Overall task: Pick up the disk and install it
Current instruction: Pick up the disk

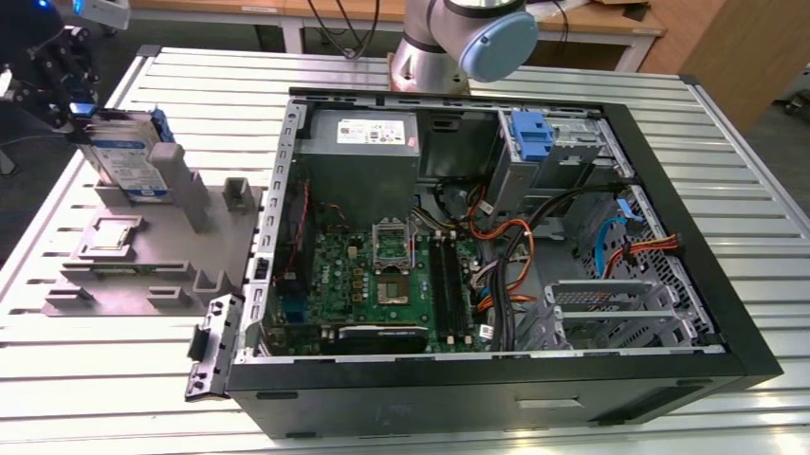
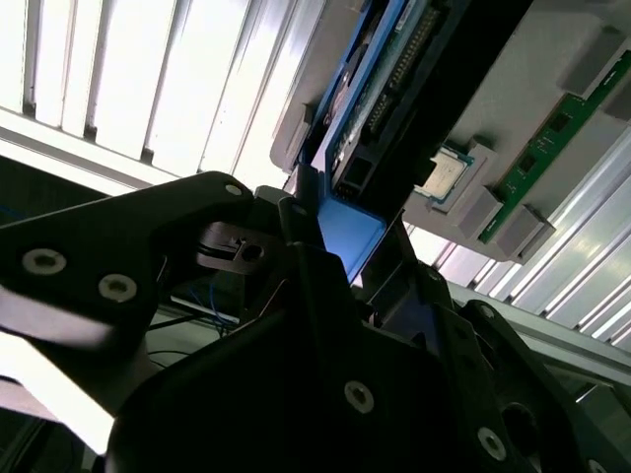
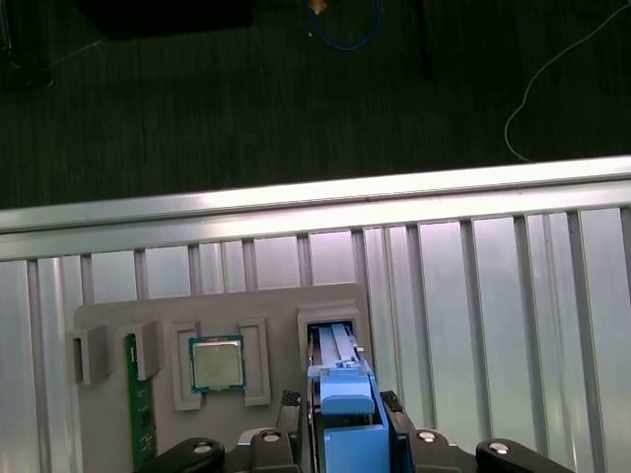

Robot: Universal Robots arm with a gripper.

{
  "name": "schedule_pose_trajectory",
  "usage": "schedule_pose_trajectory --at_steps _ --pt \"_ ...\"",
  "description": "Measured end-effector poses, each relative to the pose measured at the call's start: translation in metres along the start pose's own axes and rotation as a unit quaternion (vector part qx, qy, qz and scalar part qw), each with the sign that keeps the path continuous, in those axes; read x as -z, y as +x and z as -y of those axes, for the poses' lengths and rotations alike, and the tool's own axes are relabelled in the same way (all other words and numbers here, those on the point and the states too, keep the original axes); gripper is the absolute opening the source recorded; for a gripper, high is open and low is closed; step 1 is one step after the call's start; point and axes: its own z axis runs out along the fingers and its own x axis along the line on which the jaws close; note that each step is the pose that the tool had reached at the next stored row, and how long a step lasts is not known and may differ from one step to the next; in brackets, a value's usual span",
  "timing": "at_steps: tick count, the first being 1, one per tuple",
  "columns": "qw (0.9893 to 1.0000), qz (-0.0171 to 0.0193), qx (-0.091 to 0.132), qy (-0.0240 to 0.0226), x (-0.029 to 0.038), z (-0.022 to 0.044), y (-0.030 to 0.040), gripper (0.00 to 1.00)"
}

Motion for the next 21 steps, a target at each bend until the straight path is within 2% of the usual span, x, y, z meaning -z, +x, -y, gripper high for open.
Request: schedule_pose_trajectory --at_steps 11,21 --pt "1.0 -0.0001 0.0 -0.0001 -0.0019 0.0002 -0.0041 0.44" --pt "1.0 -0.0005 0.0 0.0 -0.0041 0.0003 -0.0038 0.44"
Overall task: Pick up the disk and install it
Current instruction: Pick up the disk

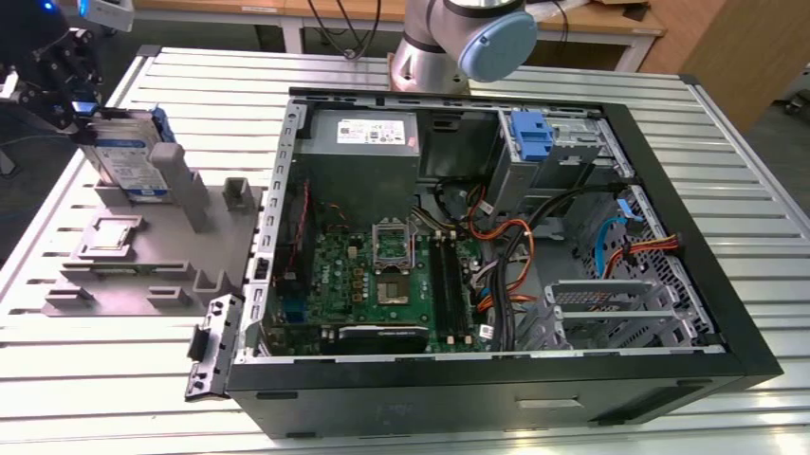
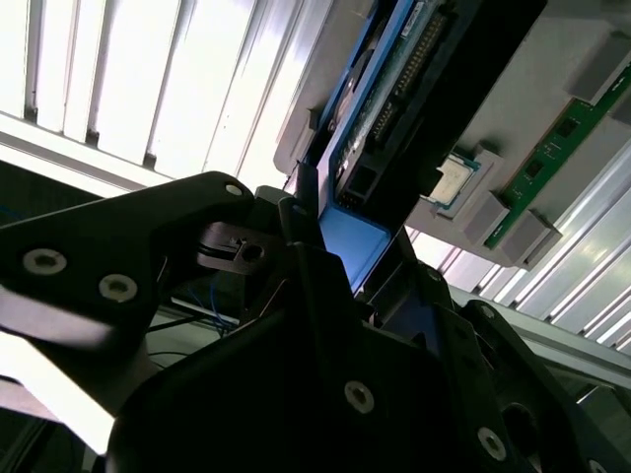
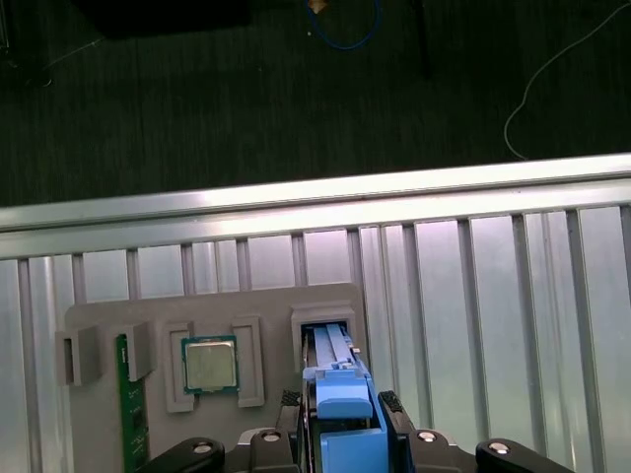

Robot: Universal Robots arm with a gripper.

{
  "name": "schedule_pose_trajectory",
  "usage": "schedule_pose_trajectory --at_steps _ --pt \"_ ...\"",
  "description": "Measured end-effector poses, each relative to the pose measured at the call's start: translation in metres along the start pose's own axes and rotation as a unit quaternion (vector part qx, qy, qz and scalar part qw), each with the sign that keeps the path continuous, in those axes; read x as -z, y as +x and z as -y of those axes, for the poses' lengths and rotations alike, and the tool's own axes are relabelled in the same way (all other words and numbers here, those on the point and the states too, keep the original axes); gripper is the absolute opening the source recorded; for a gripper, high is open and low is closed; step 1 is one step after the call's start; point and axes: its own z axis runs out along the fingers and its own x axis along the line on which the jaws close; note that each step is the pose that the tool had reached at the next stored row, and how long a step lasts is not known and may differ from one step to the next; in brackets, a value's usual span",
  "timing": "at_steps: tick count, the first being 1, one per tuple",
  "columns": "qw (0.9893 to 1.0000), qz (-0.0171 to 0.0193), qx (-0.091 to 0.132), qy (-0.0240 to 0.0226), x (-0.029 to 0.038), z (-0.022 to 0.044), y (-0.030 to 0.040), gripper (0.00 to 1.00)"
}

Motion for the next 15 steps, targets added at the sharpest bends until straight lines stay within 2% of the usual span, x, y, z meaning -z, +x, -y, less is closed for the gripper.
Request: schedule_pose_trajectory --at_steps 10,12,13,15 --pt "1.0 0.0 0.0 0.0 0.0 0.0 0.0003 0.44" --pt "1.0 0.0 0.0 0.0 0.0 0.0001 0.0004 0.42" --pt "1.0 0.0 0.0 0.0 0.0 0.0 0.0004 0.37" --pt "1.0 0.0 0.0 0.0 0.0 0.0 0.0004 0.37"
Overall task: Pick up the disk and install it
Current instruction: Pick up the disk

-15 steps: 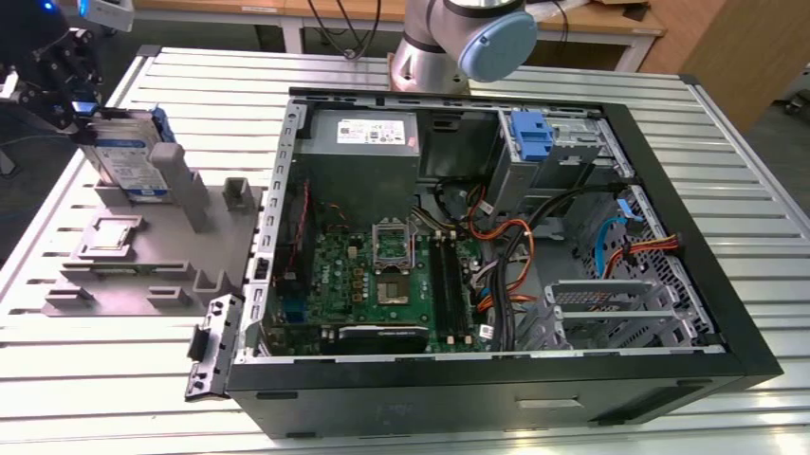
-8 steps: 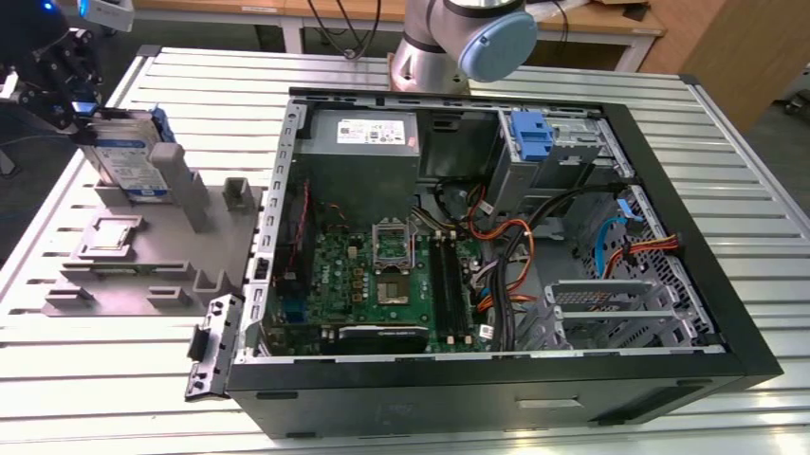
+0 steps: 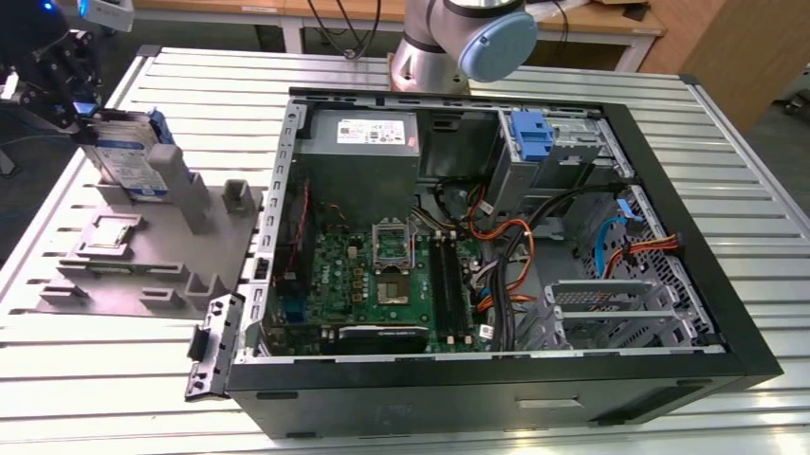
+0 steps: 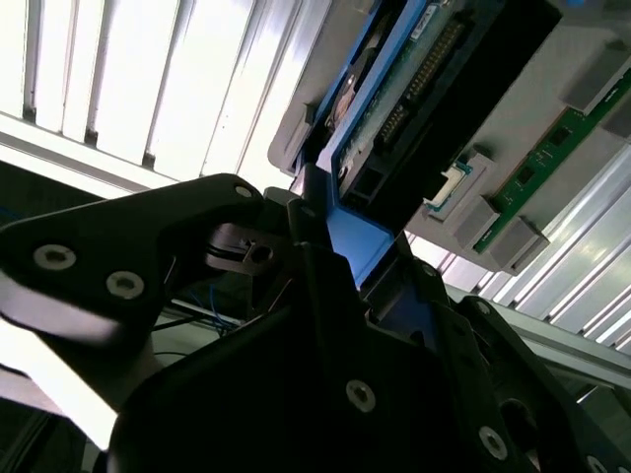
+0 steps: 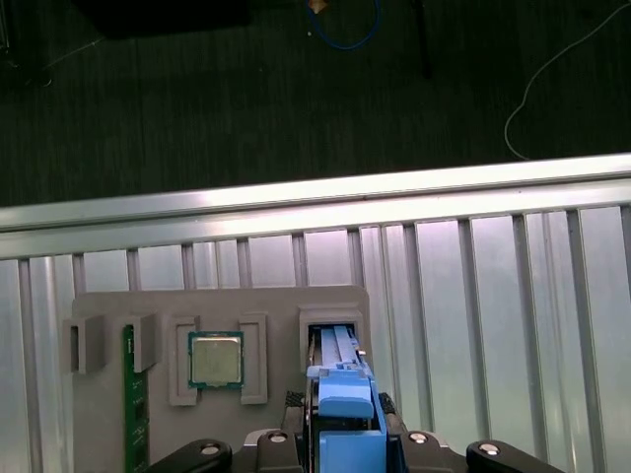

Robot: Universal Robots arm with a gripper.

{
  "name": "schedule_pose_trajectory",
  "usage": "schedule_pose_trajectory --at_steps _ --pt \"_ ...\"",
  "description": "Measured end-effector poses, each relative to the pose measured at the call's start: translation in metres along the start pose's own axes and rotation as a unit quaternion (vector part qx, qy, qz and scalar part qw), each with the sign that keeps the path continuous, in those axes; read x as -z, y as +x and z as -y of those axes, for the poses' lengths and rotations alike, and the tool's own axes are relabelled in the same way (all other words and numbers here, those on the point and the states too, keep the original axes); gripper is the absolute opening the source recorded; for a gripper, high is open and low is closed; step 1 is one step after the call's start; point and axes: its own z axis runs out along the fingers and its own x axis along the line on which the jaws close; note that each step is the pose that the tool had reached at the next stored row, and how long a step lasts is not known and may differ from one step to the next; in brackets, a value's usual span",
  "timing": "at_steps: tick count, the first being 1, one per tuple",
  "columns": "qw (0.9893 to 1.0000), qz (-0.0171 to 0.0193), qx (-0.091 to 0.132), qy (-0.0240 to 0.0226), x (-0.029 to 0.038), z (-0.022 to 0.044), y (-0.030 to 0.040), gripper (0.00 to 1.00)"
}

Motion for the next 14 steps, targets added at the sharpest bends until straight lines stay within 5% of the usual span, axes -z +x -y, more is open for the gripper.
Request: schedule_pose_trajectory --at_steps 14 --pt "1.0 0.0 0.0 0.0 0.0 0.0 0.0002 0.37"
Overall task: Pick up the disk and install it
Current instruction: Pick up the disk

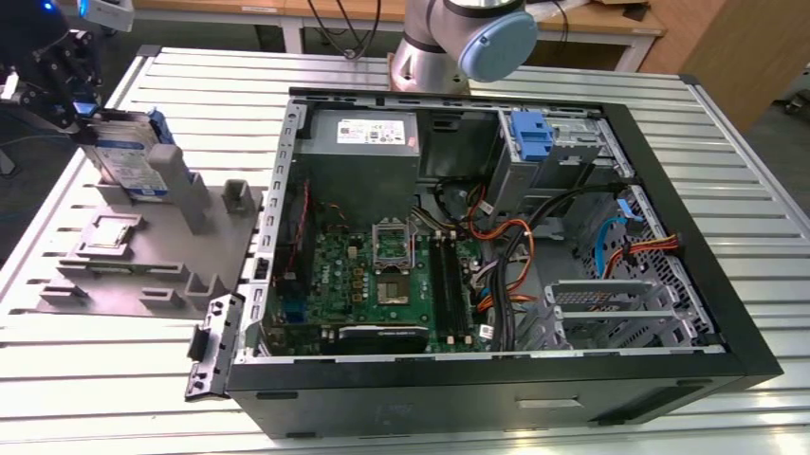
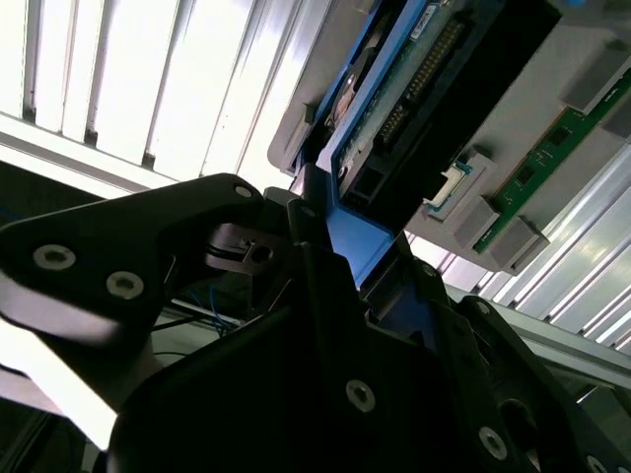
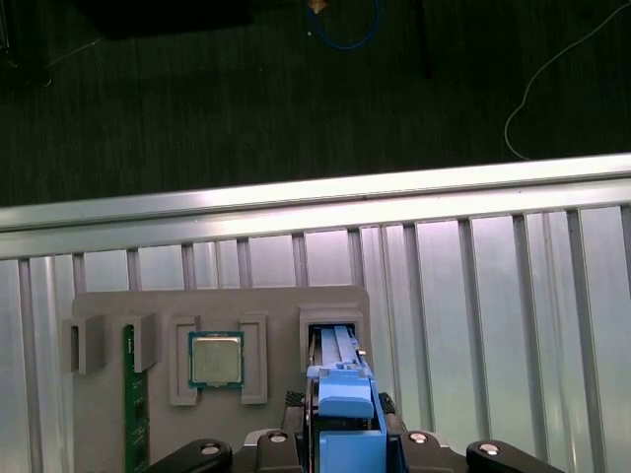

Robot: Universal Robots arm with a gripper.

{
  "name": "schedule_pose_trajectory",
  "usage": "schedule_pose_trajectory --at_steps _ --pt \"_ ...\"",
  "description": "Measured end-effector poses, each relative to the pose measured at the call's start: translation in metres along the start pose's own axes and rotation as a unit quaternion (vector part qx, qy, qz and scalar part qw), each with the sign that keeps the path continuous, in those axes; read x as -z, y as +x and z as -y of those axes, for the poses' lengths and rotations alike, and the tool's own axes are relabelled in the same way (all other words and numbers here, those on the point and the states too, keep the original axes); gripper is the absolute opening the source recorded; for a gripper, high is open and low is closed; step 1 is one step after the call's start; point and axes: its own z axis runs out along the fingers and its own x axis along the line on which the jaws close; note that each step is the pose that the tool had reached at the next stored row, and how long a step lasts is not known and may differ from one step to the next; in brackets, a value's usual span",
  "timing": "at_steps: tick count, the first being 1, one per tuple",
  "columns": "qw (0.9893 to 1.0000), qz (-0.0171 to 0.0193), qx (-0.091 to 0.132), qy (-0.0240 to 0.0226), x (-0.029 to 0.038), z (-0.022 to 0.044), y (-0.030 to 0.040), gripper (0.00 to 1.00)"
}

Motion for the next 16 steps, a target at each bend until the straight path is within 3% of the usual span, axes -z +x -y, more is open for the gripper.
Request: schedule_pose_trajectory --at_steps 6,16 --pt "0.9996 -0.0004 0.029 -0.0002 0.0 0.0 0.0 0.37" --pt "0.9992 -0.0006 0.04 -0.0003 0.0 0.0 0.0 0.37"
